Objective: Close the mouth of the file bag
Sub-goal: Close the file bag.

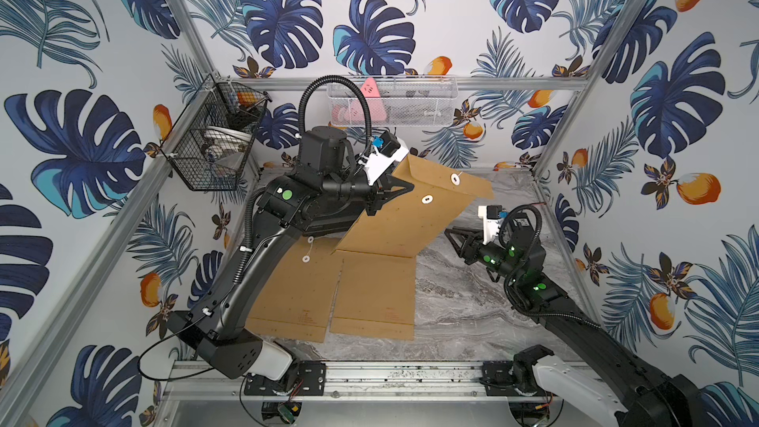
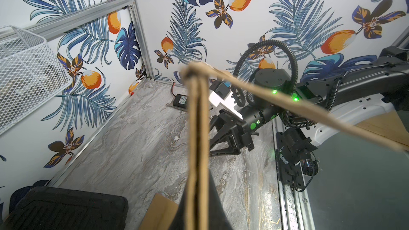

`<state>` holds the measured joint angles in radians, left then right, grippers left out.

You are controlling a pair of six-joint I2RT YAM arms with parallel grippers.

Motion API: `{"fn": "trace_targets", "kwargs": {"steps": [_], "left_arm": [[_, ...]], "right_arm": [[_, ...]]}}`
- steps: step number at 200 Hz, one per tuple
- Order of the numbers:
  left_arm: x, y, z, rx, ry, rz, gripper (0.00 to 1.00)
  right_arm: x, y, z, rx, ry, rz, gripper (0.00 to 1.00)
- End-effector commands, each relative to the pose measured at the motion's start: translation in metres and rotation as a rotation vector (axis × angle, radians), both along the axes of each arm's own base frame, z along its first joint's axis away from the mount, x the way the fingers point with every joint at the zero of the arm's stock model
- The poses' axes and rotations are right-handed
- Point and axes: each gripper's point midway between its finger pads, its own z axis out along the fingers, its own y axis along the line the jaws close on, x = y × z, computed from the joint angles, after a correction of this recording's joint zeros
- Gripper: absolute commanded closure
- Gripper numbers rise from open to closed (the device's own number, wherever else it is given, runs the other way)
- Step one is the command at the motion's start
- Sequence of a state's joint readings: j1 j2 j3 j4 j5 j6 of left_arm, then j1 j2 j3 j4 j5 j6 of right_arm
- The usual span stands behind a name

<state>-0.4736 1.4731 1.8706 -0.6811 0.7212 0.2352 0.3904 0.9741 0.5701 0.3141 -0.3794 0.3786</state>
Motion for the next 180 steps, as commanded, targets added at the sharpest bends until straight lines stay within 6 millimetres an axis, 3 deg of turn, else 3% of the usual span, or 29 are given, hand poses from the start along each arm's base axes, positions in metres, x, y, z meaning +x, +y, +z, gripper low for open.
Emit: {"fn": "trace_targets", "kwargs": {"steps": [1,85,101,114,145,180], "left_arm": [[-0.003,-0.001,0.006,-0.007,-0.022,-0.014,1.00],[-0.005,-0.004,0.003,0.001,-0.013,-0.023,1.00],[-0.004,-0.004,0.001,0.005,-0.010,-0.019,1.00],[-0.003,-0.003,0.000,0.011,-0.008,-0.010,1.00],[-0.003,-0.001,-0.003,0.017,-0.005,0.003,1.00],[-0.005,0.001,-0.024,0.044,0.032,0.006,1.00]], "right_arm": [[0.004,0.007,0.003,-0.018,-0.033,0.021,0.62],[0.024,0.007,0.008,-0.043,-0.065,-0.024,0.59],[0.026,0.007,0.007,-0.042,-0.063,-0.032,0.64],[0.028,0.004,0.009,-0.037,-0.066,-0.053,0.75],[0.041,-0.028,0.004,-0.047,-0.004,-0.198,1.00],[0.054,-0.084,0.018,-0.077,0.069,-0.432,1.00]]}}
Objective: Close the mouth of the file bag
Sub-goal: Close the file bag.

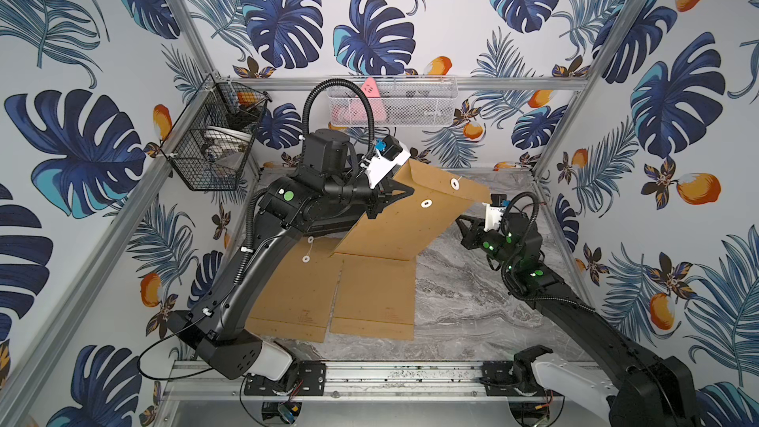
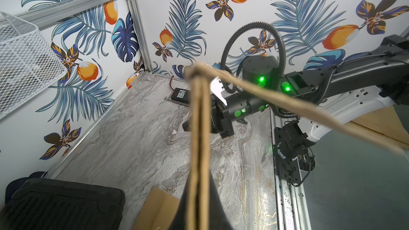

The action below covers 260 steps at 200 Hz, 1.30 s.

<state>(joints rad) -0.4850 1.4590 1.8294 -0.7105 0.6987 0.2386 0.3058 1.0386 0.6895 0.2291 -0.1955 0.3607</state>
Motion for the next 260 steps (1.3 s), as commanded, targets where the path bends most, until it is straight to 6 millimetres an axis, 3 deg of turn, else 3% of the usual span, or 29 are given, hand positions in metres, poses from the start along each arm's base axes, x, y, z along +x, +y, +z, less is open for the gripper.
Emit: {"fn": "trace_targets", "kwargs": {"steps": [1,42,92,126,165,207,228,260], "left_arm": [[-0.002,0.001,-0.007,0.011,-0.010,-0.002,1.00],[-0.001,0.008,-0.029,0.071,0.015,0.027,1.00],[0.008,0.012,-0.047,0.125,0.032,0.063,1.00],[0.019,0.014,-0.055,0.143,0.056,0.098,1.00],[0.029,0.013,-0.055,0.138,0.066,0.122,1.00],[0.060,0.026,-0.053,0.122,0.088,0.248,1.00],[0.077,0.035,-0.043,0.054,0.090,0.326,1.00],[0.083,0.030,-0.030,-0.054,0.087,0.327,1.00]], "right_arm": [[0.006,-0.036,0.005,-0.016,0.062,-0.175,1.00],[0.006,-0.088,0.044,-0.073,0.059,-0.377,1.00],[-0.005,-0.093,0.102,-0.069,-0.029,-0.389,1.00],[-0.020,-0.089,0.128,-0.045,-0.065,-0.354,1.00],[-0.035,-0.084,0.136,-0.024,-0.075,-0.308,1.00],[-0.049,-0.068,0.144,0.044,-0.087,-0.210,1.00],[-0.053,-0.058,0.137,0.071,-0.056,-0.153,1.00],[-0.060,-0.034,0.122,0.163,-0.017,-0.032,1.00]]}}
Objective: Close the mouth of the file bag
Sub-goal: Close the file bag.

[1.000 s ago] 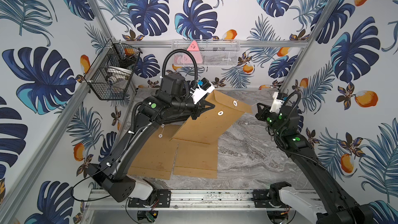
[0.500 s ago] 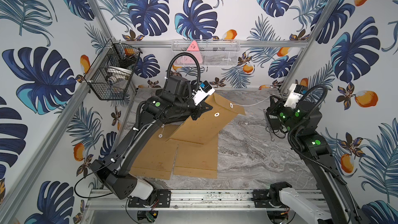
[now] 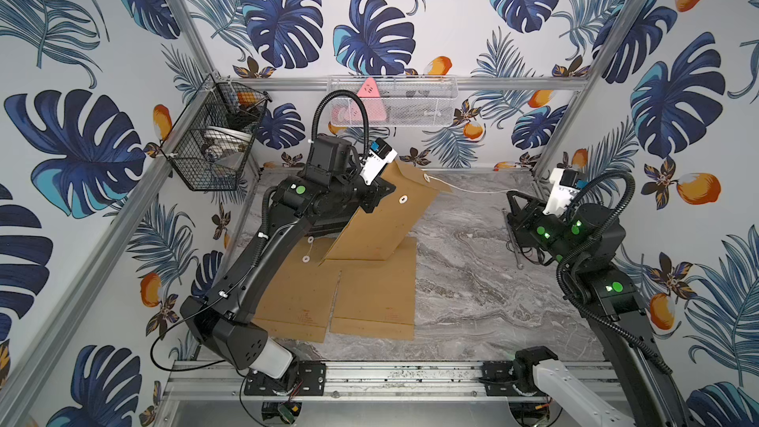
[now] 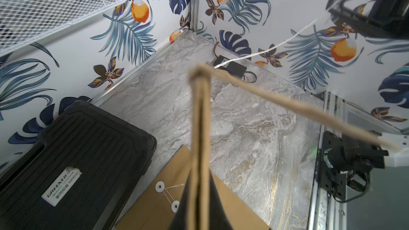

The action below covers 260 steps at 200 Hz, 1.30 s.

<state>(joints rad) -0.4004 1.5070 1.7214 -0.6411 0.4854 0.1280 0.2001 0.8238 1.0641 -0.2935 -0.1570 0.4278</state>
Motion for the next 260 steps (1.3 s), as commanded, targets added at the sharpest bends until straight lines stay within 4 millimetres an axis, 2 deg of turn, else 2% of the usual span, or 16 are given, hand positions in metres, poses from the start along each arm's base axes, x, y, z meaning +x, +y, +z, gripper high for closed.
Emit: {"fn": "trace_targets", "kwargs": {"steps": [1,39,78,114,155,202,260], "left_arm": [[0.010,-0.007,0.029,-0.123,-0.061,0.017,1.00],[0.015,-0.018,0.041,-0.233,-0.037,0.003,1.00],[0.013,-0.032,0.051,-0.346,0.000,-0.067,1.00],[0.014,-0.033,0.055,-0.365,-0.015,-0.070,1.00],[0.016,-0.038,0.064,-0.423,-0.015,-0.089,1.00],[0.006,-0.043,0.075,-0.493,0.011,-0.150,1.00],[-0.020,-0.045,0.085,-0.553,0.055,-0.241,1.00]], "right_arm": [[-0.008,0.025,-0.004,0.095,0.012,0.131,1.00],[-0.020,0.072,-0.031,0.160,0.031,0.258,1.00],[-0.030,0.126,-0.035,0.238,0.019,0.389,1.00],[-0.050,0.175,-0.034,0.179,-0.025,0.509,1.00],[-0.071,0.225,-0.055,0.069,-0.007,0.636,1.00],[-0.075,0.249,-0.073,0.029,0.021,0.689,1.00],[-0.067,0.251,-0.090,-0.030,0.047,0.657,1.00]]}}
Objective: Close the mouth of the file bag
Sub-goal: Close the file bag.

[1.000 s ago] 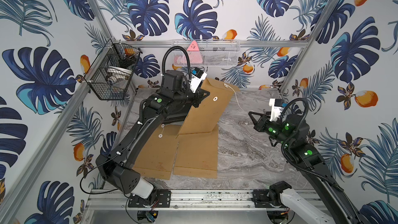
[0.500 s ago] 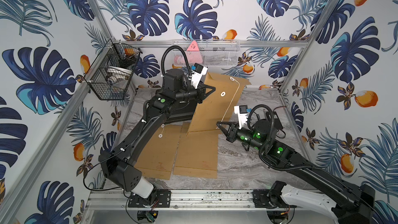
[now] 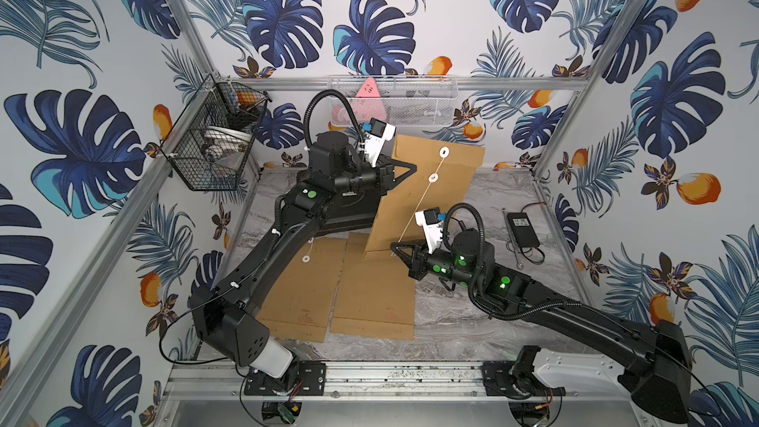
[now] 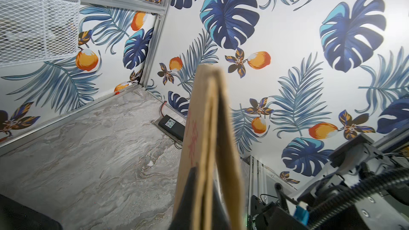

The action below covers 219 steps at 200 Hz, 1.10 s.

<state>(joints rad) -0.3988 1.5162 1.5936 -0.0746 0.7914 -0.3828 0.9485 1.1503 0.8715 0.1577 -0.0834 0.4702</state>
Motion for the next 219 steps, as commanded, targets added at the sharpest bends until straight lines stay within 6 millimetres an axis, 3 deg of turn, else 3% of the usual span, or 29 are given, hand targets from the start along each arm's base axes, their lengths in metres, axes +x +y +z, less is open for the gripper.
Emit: {"fn": "trace_targets", "kwargs": {"steps": [1,100,153,219], "left_arm": [[-0.016,-0.002,0.022,-0.073,-0.036,-0.068,1.00],[-0.041,-0.016,0.020,-0.089,-0.018,-0.162,1.00],[-0.066,-0.027,0.025,-0.092,-0.019,-0.244,1.00],[-0.079,-0.025,0.031,-0.114,-0.017,-0.279,1.00]], "right_arm": [[0.003,0.001,0.006,-0.004,-0.034,-0.011,1.00],[0.009,0.001,-0.014,-0.010,0.023,-0.049,1.00],[0.017,-0.011,-0.021,-0.020,0.047,-0.098,1.00],[0.023,-0.032,-0.022,0.037,0.084,-0.122,1.00]]}}
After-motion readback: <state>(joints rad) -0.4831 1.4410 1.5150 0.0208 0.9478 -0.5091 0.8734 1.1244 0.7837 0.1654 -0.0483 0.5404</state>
